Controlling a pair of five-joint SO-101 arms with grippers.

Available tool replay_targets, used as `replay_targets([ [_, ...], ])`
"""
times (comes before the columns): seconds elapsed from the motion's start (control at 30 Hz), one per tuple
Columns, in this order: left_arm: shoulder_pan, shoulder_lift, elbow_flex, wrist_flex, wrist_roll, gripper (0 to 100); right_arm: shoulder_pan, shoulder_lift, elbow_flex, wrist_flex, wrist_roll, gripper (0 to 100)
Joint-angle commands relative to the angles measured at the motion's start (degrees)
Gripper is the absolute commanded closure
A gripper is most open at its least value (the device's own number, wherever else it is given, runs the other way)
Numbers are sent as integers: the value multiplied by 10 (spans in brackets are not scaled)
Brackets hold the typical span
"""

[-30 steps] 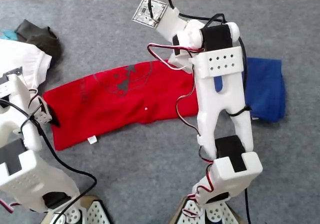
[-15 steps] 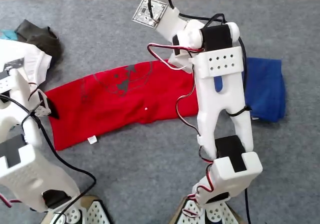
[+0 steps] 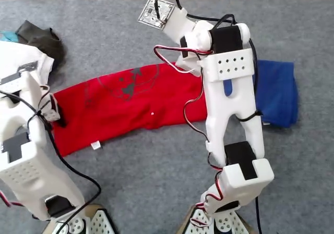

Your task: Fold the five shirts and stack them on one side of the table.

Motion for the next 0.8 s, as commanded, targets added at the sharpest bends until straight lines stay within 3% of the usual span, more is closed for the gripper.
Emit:
replay_targets([
  [0.0, 11, 18, -9, -18, 2, 950, 0, -7, -15, -5, 6, 984],
  [0.3, 11, 32, -39, -12, -3, 972, 65, -7, -50, -5, 7, 984],
  [0.4, 18, 20, -77, 25, -4, 972, 90, -7, -63, -4, 7, 984],
  [0.77, 144, -69, -221, 161, -2, 972, 184, -7, -111, -4, 7, 984],
])
